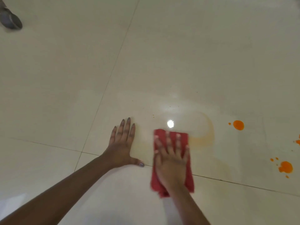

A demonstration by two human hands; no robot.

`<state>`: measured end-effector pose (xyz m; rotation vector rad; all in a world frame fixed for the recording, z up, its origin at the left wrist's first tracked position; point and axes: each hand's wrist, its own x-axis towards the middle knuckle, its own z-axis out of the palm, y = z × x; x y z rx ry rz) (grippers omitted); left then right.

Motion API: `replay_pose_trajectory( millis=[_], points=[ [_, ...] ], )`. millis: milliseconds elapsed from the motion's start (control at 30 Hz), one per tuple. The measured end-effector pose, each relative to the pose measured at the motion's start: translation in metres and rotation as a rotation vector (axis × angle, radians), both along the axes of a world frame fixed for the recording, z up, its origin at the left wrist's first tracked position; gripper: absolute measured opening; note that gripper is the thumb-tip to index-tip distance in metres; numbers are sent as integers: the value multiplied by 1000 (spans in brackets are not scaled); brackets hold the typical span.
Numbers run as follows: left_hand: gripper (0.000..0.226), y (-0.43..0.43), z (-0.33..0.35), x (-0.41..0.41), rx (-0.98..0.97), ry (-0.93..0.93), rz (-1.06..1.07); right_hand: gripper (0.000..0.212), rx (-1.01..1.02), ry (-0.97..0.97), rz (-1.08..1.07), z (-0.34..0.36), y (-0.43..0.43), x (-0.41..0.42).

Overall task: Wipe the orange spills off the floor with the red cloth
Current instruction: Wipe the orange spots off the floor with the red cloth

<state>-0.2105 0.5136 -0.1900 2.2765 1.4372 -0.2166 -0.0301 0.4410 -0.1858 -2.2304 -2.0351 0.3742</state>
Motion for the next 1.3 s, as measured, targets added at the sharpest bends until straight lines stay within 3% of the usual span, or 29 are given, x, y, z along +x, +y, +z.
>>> replay_pose_trajectory(
  millis=[67, 133, 233, 333, 433, 533, 567, 633, 700, 767, 867, 967, 1033, 1167, 1233, 1300],
  points=[
    [139, -1, -5, -1, 13, -28, 7, 49, 3, 4, 234, -2, 48, -11],
    [142, -2, -5, -1, 17, -50, 24, 50, -36, -62, 224, -6, 116, 8],
    [143, -3, -4, -1, 28, -50, 49, 50, -134, -113, -121, -8, 157, 78],
    [142, -4, -5, 1, 18, -16, 64, 50, -62, -107, -388, -5, 99, 93],
    [141, -1, -7, 2, -1, -1, 78, 53, 31, -77, -95, -9, 50, 14],
    [139, 0, -6, 2, -4, -46, 65, 50, 28, -19, 247, -5, 116, -13],
    [138, 1, -5, 2, 1, -62, 56, 50, -29, -50, 225, -4, 146, 1],
    [139, 0, -4, 2, 17, -65, 50, 50, -83, -120, -17, -9, 176, 50],
    [139, 1, -5, 0, 12, -62, 55, 50, -83, -76, -294, -10, 152, 90],
    [140, 2, -6, 0, 25, -57, 48, 50, -25, -92, -427, -10, 96, 77],
    [139, 2, -2, -3, 14, -103, 28, 52, 35, -75, -99, -12, 35, -6],
    [138, 6, -3, -27, 45, -64, 101, 49, 74, -3, 293, -7, 88, -44],
    [142, 10, -3, -47, 34, -30, 194, 50, 2, -72, 249, -10, 141, -21],
    [141, 7, 0, -62, -21, 11, 212, 58, 16, -21, -297, -16, 131, 15],
    [142, 6, -1, -64, -17, -3, 229, 54, 95, -37, -216, -13, 84, -25],
    [141, 6, -2, -68, -5, -5, 236, 51, 91, -4, 127, -15, 65, -72]
  ],
)
